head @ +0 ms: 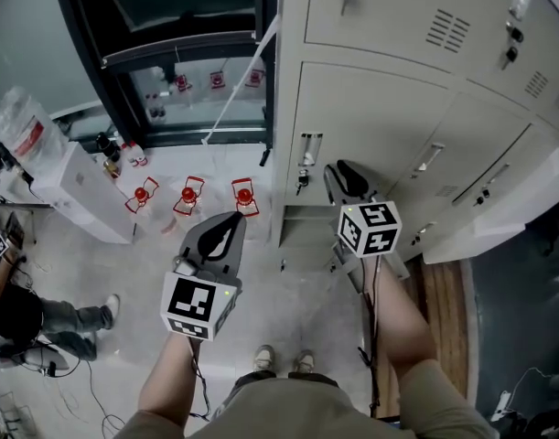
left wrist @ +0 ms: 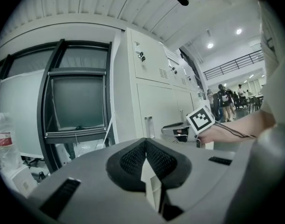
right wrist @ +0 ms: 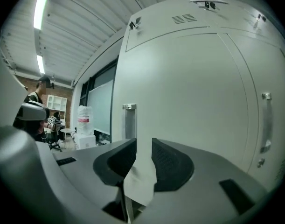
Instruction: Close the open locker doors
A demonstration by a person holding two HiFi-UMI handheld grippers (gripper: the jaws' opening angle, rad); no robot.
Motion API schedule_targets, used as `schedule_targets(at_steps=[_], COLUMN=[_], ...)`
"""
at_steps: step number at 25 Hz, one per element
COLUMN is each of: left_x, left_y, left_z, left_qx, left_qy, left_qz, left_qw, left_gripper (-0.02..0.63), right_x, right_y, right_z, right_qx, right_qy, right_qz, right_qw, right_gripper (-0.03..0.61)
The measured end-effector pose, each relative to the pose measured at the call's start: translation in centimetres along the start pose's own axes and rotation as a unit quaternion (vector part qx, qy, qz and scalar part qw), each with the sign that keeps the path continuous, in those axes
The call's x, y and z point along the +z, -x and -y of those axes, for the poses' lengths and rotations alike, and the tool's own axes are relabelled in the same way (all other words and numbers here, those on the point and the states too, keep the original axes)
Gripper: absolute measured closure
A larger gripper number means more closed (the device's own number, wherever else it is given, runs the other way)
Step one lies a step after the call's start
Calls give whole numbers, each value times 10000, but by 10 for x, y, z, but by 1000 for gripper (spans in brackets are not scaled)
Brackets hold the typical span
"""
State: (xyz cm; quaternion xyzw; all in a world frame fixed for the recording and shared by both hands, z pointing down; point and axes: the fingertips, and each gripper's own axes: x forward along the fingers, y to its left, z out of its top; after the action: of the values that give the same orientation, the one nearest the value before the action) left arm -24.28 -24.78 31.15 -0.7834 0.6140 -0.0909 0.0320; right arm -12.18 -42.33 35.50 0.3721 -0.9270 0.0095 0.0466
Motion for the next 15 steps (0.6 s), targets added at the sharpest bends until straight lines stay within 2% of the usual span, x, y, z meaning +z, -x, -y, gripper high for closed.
schedule_targets(at_steps=[2,4,10,15], left_x=[6,15,46,72], left_y=[4,8,27,48], left_z=[4,10,28,50], left_qx=[-8,-22,-77,-232], left_qy=[-30,-68,-135,-122], left_qz=[35,107,412,660], left_qw=[10000,9999,9990,9975], left_gripper=[606,606,606,606], right_x=[10,26,75,91], right_y=[17,39,118,178], right_z=[-11,-20,-37,-52], right_qx=[138,220,247,287], right_qy=[-9,-21,-6,84], right_qz=[60,203,715,880], right_qw=[9999,9995,9971,9957], right_gripper=[486,517,555,571])
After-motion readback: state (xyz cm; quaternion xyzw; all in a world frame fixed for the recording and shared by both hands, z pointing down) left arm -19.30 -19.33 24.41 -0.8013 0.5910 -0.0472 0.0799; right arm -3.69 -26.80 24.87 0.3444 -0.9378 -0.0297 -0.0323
